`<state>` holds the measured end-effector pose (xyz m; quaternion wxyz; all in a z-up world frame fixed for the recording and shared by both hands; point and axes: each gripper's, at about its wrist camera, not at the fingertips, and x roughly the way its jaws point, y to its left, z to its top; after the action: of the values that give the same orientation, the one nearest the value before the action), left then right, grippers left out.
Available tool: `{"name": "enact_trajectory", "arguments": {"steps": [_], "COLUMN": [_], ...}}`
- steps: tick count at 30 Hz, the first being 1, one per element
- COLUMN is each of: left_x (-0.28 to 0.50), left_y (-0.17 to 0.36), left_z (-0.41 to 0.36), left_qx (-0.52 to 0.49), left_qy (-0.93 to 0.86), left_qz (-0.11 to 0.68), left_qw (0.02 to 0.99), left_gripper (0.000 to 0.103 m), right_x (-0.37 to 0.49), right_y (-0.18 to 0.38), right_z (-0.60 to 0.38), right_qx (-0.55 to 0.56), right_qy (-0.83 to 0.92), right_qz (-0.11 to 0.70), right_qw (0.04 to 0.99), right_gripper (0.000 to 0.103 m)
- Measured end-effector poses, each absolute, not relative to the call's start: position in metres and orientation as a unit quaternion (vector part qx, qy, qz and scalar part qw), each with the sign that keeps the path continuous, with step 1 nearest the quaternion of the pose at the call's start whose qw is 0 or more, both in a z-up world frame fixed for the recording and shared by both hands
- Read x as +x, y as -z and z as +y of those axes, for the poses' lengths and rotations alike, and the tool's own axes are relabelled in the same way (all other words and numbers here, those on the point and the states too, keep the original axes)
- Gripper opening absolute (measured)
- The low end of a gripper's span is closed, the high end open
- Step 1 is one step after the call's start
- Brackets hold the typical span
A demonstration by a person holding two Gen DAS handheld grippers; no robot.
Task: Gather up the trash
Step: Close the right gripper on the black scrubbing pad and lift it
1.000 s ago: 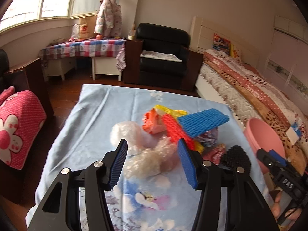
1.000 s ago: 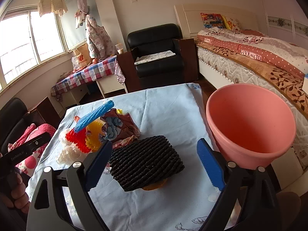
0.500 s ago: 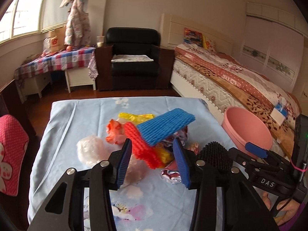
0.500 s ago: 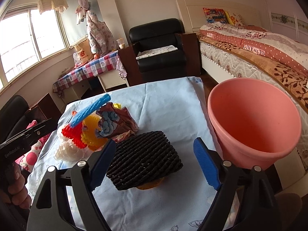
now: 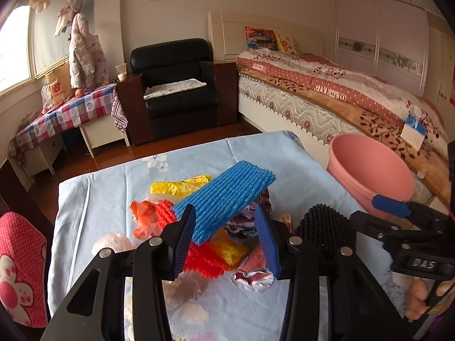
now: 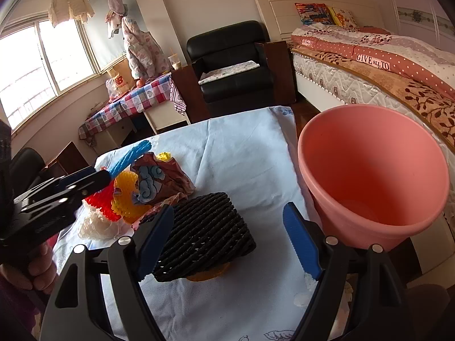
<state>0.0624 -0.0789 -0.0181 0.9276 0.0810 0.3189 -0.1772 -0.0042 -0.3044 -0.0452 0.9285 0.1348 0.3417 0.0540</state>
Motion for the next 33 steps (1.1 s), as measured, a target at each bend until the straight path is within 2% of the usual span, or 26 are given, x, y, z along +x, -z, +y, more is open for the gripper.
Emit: {"name": "enact_trajectory", "arguments": {"steps": [4, 8, 11, 16, 27, 30, 33], "left_x": [0.07, 0.077, 0.08, 0.08, 0.061, 0.059, 0.055], "left_y": [0.027, 0.037, 0.04, 0.038, 0.018, 0.015, 0.013], "left_z": [-0.084, -0.083, -0.078, -0.064, -0.04, -0.04, -0.04], "left_qx": [0.105, 0.109, 0.096, 0.063, 0.0, -0.006, -0.009], "left_qy": [0.168, 0.166, 0.165, 0.165, 0.175, 0.175, 0.175], "left_qz": [0.317, 0.327, 0.332, 0.333, 0.318, 0.317, 0.317], "left_qw": [0.928, 0.924, 0.924, 0.926, 0.932, 0.932, 0.932], "left_gripper": [0.041, 0.015, 0.008, 0.006, 0.006, 0.006, 0.006], "right_x": [-0.001, 0.002, 0.004, 0.007, 0.015, 0.014, 0.014], "right_y": [0.046, 0.05, 0.052, 0.055, 0.068, 0.071, 0.072], "right_z": [-0.305, -0.306, -0.306, -0.303, -0.299, -0.299, -0.298], "right_qx": [0.134, 0.135, 0.135, 0.133, 0.142, 0.151, 0.156], "right_qy": [-0.057, -0.061, -0.064, -0.069, -0.076, -0.082, -0.089], "right_qz": [0.346, 0.352, 0.355, 0.359, 0.393, 0.402, 0.405], "right_qw": [0.927, 0.924, 0.923, 0.921, 0.905, 0.9, 0.897], "right_gripper": [0.079, 0.079, 0.079, 0.078, 0.057, 0.047, 0.032]}}
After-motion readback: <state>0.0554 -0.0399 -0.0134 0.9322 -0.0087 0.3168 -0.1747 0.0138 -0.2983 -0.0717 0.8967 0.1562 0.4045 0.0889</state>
